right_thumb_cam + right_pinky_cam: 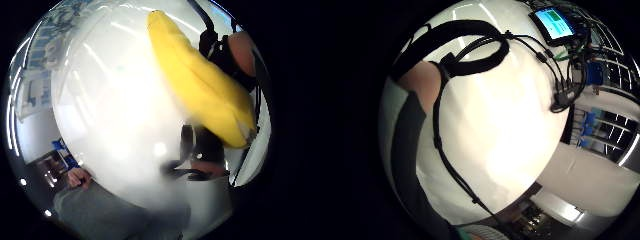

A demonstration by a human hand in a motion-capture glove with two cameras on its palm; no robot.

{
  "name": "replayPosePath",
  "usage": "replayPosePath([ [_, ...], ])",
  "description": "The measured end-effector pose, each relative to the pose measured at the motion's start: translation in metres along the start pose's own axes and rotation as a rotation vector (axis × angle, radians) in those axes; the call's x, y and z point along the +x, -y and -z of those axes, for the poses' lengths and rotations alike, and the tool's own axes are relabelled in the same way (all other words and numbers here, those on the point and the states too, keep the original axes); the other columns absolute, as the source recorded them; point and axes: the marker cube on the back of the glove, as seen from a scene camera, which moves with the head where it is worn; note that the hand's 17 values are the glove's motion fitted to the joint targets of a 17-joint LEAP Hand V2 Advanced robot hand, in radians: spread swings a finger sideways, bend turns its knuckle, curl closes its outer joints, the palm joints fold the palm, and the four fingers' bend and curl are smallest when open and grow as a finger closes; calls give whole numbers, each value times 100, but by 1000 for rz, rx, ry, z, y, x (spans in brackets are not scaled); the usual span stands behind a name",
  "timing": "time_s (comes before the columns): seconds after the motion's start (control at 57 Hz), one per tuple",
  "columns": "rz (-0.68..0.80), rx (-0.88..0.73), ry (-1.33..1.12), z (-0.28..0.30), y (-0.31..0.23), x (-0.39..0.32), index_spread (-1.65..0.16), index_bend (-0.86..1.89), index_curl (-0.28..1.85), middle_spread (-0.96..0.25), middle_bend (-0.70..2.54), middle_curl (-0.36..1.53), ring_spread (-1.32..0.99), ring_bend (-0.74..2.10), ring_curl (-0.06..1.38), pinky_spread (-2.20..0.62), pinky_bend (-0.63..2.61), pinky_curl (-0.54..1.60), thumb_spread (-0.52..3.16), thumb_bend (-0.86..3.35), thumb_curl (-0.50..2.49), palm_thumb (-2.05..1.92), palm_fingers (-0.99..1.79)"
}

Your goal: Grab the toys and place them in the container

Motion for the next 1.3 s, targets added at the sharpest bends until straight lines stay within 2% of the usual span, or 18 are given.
replayPosePath([
  [0.105,14,24,17,4,-2,-2,-40,19,42,-34,82,58,-51,70,50,-10,60,25,136,10,45,43,59],
  [0.176,38,53,67,27,-7,-2,-40,20,43,-34,81,58,-52,73,50,-12,60,25,134,11,47,47,61],
  [0.263,65,156,181,100,-7,17,-40,20,45,-34,82,60,-53,75,51,-14,59,26,131,11,50,51,61],
  [0.404,183,334,246,218,-39,28,-40,23,48,-34,83,62,-55,75,51,-15,58,27,125,10,54,56,62],
  [0.527,212,385,195,276,-46,26,-40,24,52,-34,83,63,-55,76,51,-15,58,28,119,8,58,59,62],
  [0.685,271,320,241,290,-24,-7,-41,24,55,-34,84,65,-56,77,51,-15,58,29,114,6,62,60,61],
  [0.843,293,281,392,298,52,-87,-42,23,58,-34,83,67,-56,78,52,-14,58,29,111,3,65,61,58],
  [1.018,283,231,193,284,117,-181,-42,20,60,-35,83,68,-56,80,52,-13,59,31,112,1,67,61,55],
  [1.088,310,224,70,274,127,-190,-42,20,61,-35,83,68,-56,80,52,-13,59,31,113,0,68,61,55],
  [1.194,360,137,75,262,128,-194,-43,19,62,-35,83,69,-55,80,52,-11,60,31,114,-1,69,61,52],
  [1.246,390,89,56,254,126,-190,-43,19,63,-35,81,68,-54,76,51,-9,61,33,119,-3,66,54,45],
  [1.299,394,70,73,249,123,-188,-42,14,62,-33,64,63,-50,73,52,-6,71,36,124,-7,59,40,20],
])
